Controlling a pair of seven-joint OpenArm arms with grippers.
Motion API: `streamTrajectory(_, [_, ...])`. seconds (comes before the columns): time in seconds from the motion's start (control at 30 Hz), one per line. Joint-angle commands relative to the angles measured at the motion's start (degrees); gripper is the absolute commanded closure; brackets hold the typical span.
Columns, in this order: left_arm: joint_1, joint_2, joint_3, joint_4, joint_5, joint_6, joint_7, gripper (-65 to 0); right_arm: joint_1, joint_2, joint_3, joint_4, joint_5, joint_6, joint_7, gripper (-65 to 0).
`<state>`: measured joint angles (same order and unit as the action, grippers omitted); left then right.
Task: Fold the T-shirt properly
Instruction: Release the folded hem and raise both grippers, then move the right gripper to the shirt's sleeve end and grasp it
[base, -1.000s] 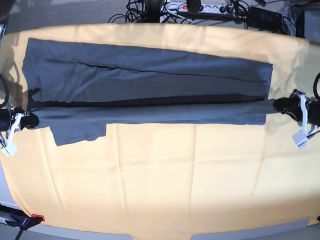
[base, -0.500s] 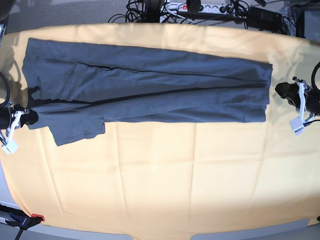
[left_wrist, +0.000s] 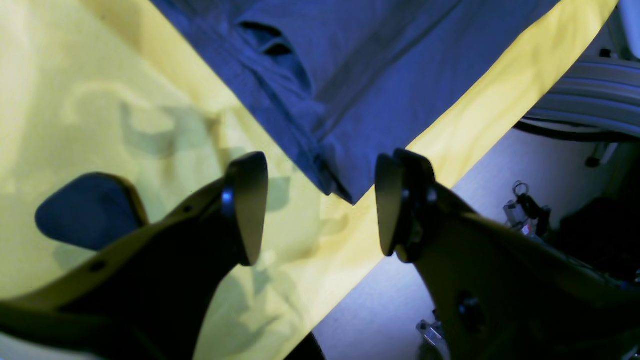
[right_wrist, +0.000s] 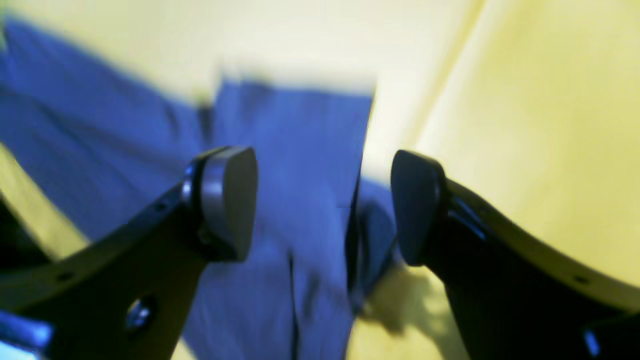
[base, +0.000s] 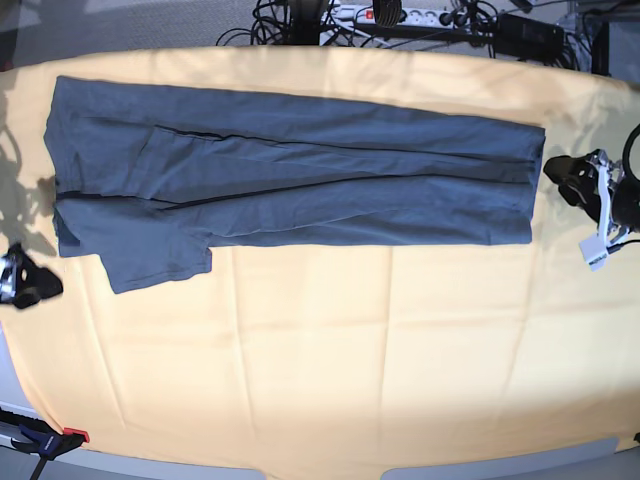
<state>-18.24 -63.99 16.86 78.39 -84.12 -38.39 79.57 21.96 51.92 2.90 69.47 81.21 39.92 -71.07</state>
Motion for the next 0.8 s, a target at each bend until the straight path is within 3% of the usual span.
streamTrajectory(0.0, [-1.1,-1.7,-0.8,0.5,-0.9,0.4,0.4,-34.6,1.6,0.0,0.5,0.6,-1.1,0.1,1.1,-43.7])
streamTrajectory(0.13, [-1.1,-1.7,-0.8,0.5,-0.9,0.7,0.4,-34.6,1.7,-6.5,0.5,0.5,-13.2,0.0,8.5,-43.7])
streamTrajectory(0.27, [-1.1,-1.7,-0.8,0.5,-0.9,0.7,0.4,-34.6,1.7,-12.3,0.5,-0.4,-29.7,-5.7,15.8,-43.7])
streamTrajectory(0.47, [-1.1,-1.7,-0.8,0.5,-0.9,0.7,0.4,-34.6,1.8,-17.4,0.5,-6.9,-41.6,-11.9,21.4,-43.7])
streamTrajectory(0.57, [-0.6,-1.7,-0.8,0.5,-0.9,0.7,0.4,-34.6,1.6,-19.0,0.5,-8.9,-43.6,-13.6,20.1,-43.7])
streamTrajectory(0.77, [-0.5,-1.7,-0.8,0.5,-0.9,0.7,0.4,-34.6,1.7,-19.9,0.5,-11.5,-37.4,-11.3,19.7,-43.7])
